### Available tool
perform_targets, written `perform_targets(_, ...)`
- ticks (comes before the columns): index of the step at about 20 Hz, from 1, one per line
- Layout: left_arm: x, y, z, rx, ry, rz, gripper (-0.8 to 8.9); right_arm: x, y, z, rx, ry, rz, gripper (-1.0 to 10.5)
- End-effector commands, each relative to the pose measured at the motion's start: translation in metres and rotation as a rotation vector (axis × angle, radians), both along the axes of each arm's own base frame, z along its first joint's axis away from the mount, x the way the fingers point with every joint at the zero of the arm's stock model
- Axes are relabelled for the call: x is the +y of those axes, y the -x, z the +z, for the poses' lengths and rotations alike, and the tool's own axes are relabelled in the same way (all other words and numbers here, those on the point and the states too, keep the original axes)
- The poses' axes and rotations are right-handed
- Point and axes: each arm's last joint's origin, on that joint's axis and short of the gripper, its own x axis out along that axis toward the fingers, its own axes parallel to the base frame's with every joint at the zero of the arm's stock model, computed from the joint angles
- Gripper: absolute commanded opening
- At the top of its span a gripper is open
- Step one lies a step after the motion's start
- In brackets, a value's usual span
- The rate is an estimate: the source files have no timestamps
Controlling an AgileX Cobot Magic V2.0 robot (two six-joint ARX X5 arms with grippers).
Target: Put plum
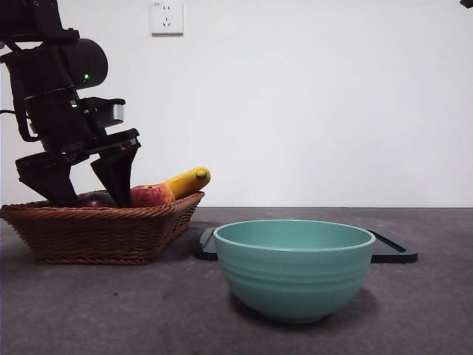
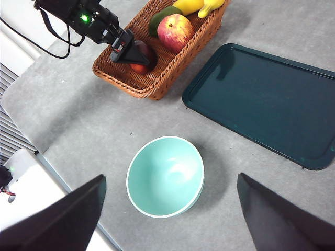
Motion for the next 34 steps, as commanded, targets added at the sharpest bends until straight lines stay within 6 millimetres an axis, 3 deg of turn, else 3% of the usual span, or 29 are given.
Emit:
perform_targets(1, -0.003, -0.005, -0.001, -0.012, -0.004, -0.015, 3.19, 0.001, -0.001, 0.005, -0.02, -0.006, 0.003, 4.0)
perform_targets(2, -0.003, -0.005, -0.001, -0.013, -0.004, -0.014, 2.8, 0.001, -0.001, 0.005, -0.02, -0.006, 0.003, 4.0)
perform_targets(6, -0.003, -0.005, 0.002, -0.017, -0.001, -0.012, 2.73, 0.001, -0.001, 0.005, -0.02, -0.006, 0.003, 4.0)
perform_targets(8, -0.002, -0.002, 0.013, -0.046, 0.015, -0.014, 2.73, 0.001, -0.001, 0.005, -0.02, -0.006, 0.003, 4.0)
perform_targets(11, -0.001, 0.012, 0.044, -0.124, 0.055, -0.03, 2.73, 0.001, -0.001, 0.005, -0.02, -0.006, 0.003, 4.0)
perform_targets(16, -0.01, 0.059, 0.101, -0.22, 0.128, -0.123, 2.75, 0.001, -0.001, 0.005, -0.02, -0.006, 0.003, 4.0)
perform_targets(20, -0.041, 0.104, 0.129, -0.253, 0.202, -0.309, 2.75, 0.001, -0.001, 0.005, -0.021, -0.005, 0.003, 4.0)
perform_targets(25, -0.093, 0.131, 0.121, -0.217, 0.207, -0.529, 2.75, 0.001, -0.001, 0.005, -0.02, -0.006, 0.003, 4.0)
perform_targets(29, -0.129, 0.135, 0.097, -0.162, 0.178, -0.64, 2.75, 0.001, -0.001, 0.005, -0.021, -0.005, 0.003, 4.0)
perform_targets(34, -0.169, 0.131, 0.054, -0.088, 0.114, -0.731, 2.75, 0.001, -0.001, 0.005, -0.02, -0.006, 0.002, 4.0)
